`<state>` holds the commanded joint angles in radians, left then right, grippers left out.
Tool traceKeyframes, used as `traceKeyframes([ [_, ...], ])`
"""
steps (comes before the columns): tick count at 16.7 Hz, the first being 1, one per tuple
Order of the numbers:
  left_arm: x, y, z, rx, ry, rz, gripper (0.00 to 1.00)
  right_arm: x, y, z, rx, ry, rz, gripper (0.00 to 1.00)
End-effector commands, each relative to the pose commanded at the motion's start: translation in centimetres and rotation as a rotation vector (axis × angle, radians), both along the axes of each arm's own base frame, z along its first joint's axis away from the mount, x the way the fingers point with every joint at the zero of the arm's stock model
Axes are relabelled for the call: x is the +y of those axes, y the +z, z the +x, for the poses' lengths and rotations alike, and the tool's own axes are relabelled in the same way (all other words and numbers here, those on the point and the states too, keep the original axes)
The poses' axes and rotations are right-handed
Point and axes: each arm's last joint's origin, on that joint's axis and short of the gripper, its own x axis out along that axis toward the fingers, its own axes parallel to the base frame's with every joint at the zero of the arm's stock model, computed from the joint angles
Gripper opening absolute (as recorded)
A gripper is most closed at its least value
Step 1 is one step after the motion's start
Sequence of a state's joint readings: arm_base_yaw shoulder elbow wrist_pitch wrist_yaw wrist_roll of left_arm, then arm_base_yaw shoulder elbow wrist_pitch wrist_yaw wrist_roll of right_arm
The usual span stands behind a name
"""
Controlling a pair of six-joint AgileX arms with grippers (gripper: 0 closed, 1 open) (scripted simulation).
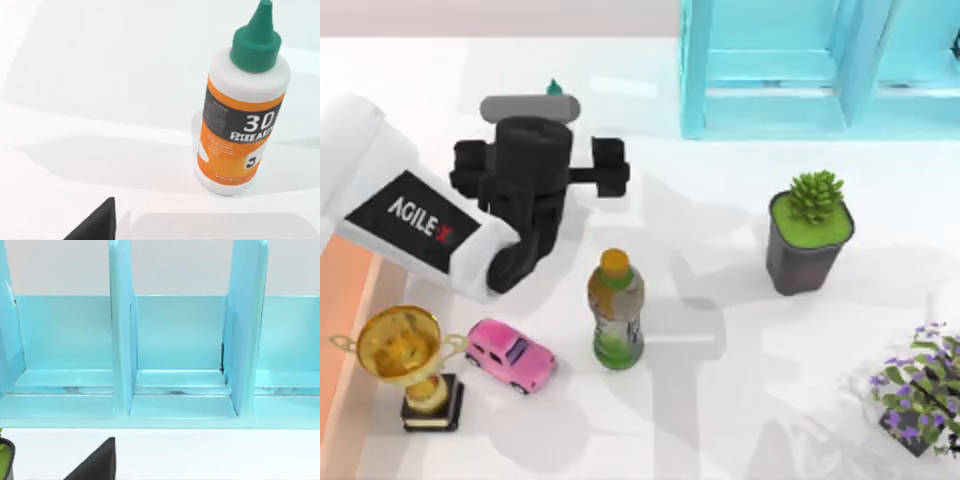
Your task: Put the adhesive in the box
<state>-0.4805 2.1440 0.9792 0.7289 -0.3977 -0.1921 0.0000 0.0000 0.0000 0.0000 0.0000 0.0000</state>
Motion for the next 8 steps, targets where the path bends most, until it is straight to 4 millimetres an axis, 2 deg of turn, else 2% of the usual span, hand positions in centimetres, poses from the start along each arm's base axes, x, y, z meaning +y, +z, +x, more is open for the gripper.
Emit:
traceKeyframes([
  [3,-0.4,-0.8,2.1,-0.001,-0.003,0.000,1.00,0.0,0.0,0.0,0.000,0.000,0.000,1.00],
  [8,-0.6,-2.8,7.1,-0.005,-0.002,-0.002,1.00,0.0,0.0,0.0,0.000,0.000,0.000,1.00],
])
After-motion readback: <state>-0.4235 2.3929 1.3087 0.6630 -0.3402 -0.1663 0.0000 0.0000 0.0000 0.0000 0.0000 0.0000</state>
